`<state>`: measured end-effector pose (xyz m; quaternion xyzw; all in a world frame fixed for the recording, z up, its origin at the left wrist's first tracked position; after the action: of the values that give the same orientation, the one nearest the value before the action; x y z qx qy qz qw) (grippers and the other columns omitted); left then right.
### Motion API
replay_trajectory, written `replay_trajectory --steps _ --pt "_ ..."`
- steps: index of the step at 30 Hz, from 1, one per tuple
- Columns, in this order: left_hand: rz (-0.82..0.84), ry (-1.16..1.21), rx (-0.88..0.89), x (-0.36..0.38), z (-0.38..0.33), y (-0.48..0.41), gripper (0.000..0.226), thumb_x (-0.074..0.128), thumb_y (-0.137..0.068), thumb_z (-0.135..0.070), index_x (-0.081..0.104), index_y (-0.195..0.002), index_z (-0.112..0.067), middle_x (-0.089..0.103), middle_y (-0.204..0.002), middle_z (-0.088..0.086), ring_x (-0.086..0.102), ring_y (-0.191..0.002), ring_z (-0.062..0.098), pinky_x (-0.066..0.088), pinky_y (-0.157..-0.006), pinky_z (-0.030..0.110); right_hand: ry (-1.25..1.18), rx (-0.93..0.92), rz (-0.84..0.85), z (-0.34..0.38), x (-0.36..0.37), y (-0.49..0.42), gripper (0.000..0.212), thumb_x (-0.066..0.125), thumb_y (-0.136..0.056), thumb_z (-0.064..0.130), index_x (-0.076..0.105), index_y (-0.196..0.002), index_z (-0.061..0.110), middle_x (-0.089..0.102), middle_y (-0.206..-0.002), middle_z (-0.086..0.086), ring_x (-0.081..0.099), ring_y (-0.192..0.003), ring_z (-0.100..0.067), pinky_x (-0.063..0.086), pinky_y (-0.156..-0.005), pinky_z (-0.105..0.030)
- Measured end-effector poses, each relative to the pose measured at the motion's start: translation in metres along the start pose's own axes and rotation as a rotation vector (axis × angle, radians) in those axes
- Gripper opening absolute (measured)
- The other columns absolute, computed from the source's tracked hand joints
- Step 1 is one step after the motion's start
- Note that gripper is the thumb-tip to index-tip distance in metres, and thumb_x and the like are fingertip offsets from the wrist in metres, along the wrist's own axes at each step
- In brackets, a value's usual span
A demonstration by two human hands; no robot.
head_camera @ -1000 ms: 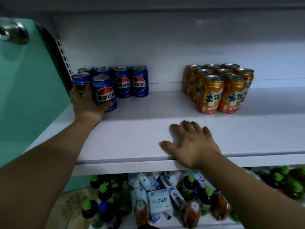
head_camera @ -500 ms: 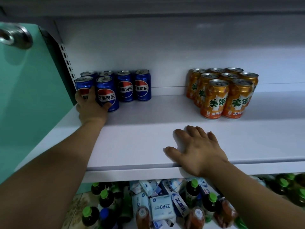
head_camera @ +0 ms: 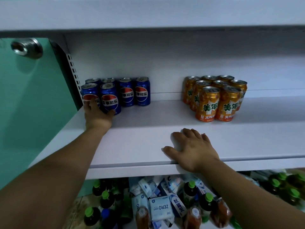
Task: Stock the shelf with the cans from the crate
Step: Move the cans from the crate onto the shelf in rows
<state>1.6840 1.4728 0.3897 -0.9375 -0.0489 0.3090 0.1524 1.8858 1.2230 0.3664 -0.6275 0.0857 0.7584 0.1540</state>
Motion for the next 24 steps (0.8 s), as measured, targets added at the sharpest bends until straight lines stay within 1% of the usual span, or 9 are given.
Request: replay_trajectory --steps 2,5,7,8,10,15,17,20,24 --pt "0.087 0.053 0.021 -0.003 -0.013 0.021 0.072 0.068 -0.083 -0.029 0.034 -0.144 -0.016 0.033 -0.148 0.013 0.042 -0.127 0.037 0.038 -0.106 0.043 -0.031 -0.002 0.013 0.0 -0.005 0.005 0.06 0.033 -0.09 0.068 0.045 -0.134 0.029 0.038 -0.146 -0.003 0.029 -0.136 -0.023 0.021 -0.11 -0.043" --pt "0.323 0.081 0.072 0.004 -0.04 0.064 0.066 0.065 -0.086 -0.03 0.036 -0.144 -0.016 0.039 -0.146 0.009 0.047 -0.123 0.032 0.043 -0.102 0.041 -0.043 0.039 0.047 -0.009 -0.014 0.015 0.06 0.037 -0.09 0.065 0.049 -0.133 0.025 0.047 -0.141 -0.001 0.04 -0.128 -0.022 0.031 -0.108 -0.039" --pt "0.48 0.077 0.135 0.013 -0.064 0.096 0.065 0.065 -0.087 -0.032 0.037 -0.144 -0.02 0.039 -0.147 0.007 0.048 -0.122 0.029 0.045 -0.101 0.042 -0.036 0.148 0.058 -0.027 -0.026 0.03 0.06 0.036 -0.091 0.065 0.05 -0.132 0.024 0.05 -0.138 -0.002 0.045 -0.123 -0.023 0.036 -0.103 -0.039" --pt "0.538 0.043 0.185 0.018 -0.08 0.113 0.064 0.064 -0.088 -0.034 0.036 -0.144 -0.022 0.037 -0.148 0.005 0.047 -0.124 0.027 0.043 -0.103 0.04 -0.037 0.21 0.06 -0.039 -0.034 0.042 0.061 0.036 -0.091 0.065 0.048 -0.134 0.024 0.049 -0.139 -0.003 0.045 -0.124 -0.024 0.037 -0.103 -0.039" --pt "0.631 -0.043 0.316 0.028 -0.117 0.149 0.064 0.062 -0.089 -0.037 0.035 -0.145 -0.022 0.035 -0.151 0.004 0.043 -0.128 0.025 0.038 -0.105 0.033 -0.018 0.311 0.042 -0.065 -0.049 0.069 0.065 0.037 -0.091 0.067 0.043 -0.14 0.025 0.045 -0.144 -0.002 0.042 -0.128 -0.024 0.037 -0.103 -0.039" --pt "0.915 -0.069 0.639 0.058 -0.208 0.265 0.067 0.061 -0.088 -0.042 0.033 -0.146 -0.022 0.032 -0.153 0.001 0.036 -0.136 0.021 0.031 -0.107 0.03 0.086 0.545 0.0 -0.136 -0.084 0.17 0.068 0.037 -0.09 0.068 0.039 -0.143 0.025 0.045 -0.144 -0.005 0.044 -0.128 -0.028 0.041 -0.102 -0.04" --pt "1.053 -0.07 0.777 0.071 -0.233 0.32 0.066 0.061 -0.089 -0.04 0.034 -0.146 -0.021 0.032 -0.153 0.001 0.035 -0.137 0.02 0.029 -0.108 0.028 0.116 0.673 -0.005 -0.164 -0.096 0.218 0.066 0.037 -0.09 0.068 0.043 -0.14 0.025 0.049 -0.14 -0.007 0.048 -0.124 -0.03 0.043 -0.099 -0.042" --pt "1.22 -0.051 0.927 0.086 -0.258 0.398 0.063 0.064 -0.088 -0.037 0.038 -0.143 -0.019 0.041 -0.148 0.004 0.044 -0.13 0.021 0.036 -0.104 0.027 0.124 0.863 -0.035 -0.202 -0.108 0.292 0.066 0.036 -0.083 0.074 0.05 -0.129 0.029 0.055 -0.132 -0.005 0.051 -0.116 -0.029 0.045 -0.096 -0.045" --pt "1.381 -0.066 1.065 0.109 -0.273 0.485 0.073 0.065 -0.085 -0.044 0.031 -0.147 -0.024 0.035 -0.152 0.001 0.041 -0.133 0.019 0.037 -0.107 0.032 0.155 1.101 -0.055 -0.237 -0.112 0.385 0.068 0.039 -0.088 0.069 0.043 -0.14 0.025 0.05 -0.139 -0.005 0.05 -0.123 -0.029 0.045 -0.098 -0.045"
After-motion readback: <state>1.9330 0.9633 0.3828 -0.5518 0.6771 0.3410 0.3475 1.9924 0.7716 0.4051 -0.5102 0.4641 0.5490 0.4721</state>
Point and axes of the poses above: each hand's wrist, its own y-axis away from the middle knuckle, its own x-axis out of the palm, z = x × y, the point moved 6 cm from there along -y, towards the middle knuckle
